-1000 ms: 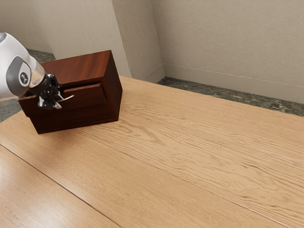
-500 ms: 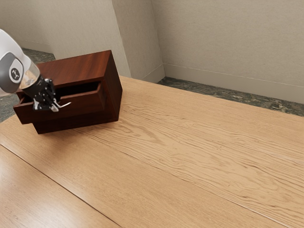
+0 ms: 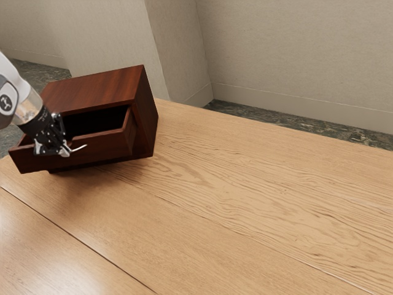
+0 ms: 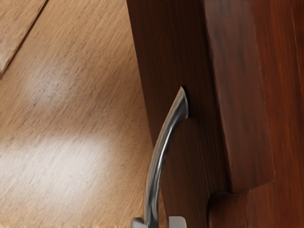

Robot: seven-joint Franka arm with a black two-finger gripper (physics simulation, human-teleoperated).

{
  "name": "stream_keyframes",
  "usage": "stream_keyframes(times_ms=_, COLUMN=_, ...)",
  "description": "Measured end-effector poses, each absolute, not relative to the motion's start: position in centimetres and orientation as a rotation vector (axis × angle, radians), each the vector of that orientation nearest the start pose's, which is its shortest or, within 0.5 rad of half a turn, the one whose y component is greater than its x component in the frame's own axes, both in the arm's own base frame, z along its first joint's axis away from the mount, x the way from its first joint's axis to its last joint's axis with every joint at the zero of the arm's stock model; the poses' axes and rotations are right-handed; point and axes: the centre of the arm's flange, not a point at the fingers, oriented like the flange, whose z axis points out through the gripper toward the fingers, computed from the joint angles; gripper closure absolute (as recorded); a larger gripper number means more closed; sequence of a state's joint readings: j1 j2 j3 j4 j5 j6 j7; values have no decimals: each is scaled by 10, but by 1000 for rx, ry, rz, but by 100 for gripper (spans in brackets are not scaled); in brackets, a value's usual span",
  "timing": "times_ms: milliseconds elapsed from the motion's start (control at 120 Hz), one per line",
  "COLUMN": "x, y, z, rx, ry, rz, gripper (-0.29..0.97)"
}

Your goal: Pull the drawer handle with one arm to open the drawer

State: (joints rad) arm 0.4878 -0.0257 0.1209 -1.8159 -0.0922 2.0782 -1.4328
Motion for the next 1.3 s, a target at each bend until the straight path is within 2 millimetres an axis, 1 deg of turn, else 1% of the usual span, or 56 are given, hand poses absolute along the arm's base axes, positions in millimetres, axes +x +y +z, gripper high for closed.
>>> stream_keyframes(times_ms=233, x=466, y=318, z=566, rx=1494, ry=2522, rz=308, gripper=79)
stream_keyframes(times_ms=658, x=445, y=297, z=570, rx=1505, ry=2509, rz=294, gripper=79)
stream_keyframes(times_ms=833, x=438, y=294, z=571, rx=1503, ry=2510, rz=291, gripper=79)
stream_keyframes(times_ms=1033, x=437, y=293, z=571, rx=1506, ry=2509, rz=290, gripper=78)
stream_keyframes(times_ms=1083, x=437, y=293, z=571, rx=1507, ry=2509, rz=290, gripper=76)
stream_keyframes(times_ms=1150, x=434, y=292, z=575, rx=1507, ry=2504, rz=298, gripper=68)
stream_keyframes(times_ms=1233, x=432, y=288, z=579, rx=1512, ry=2493, rz=307, gripper=56)
stream_keyframes(times_ms=1300, x=427, y=284, z=590, rx=1513, ry=2479, rz=325, gripper=44)
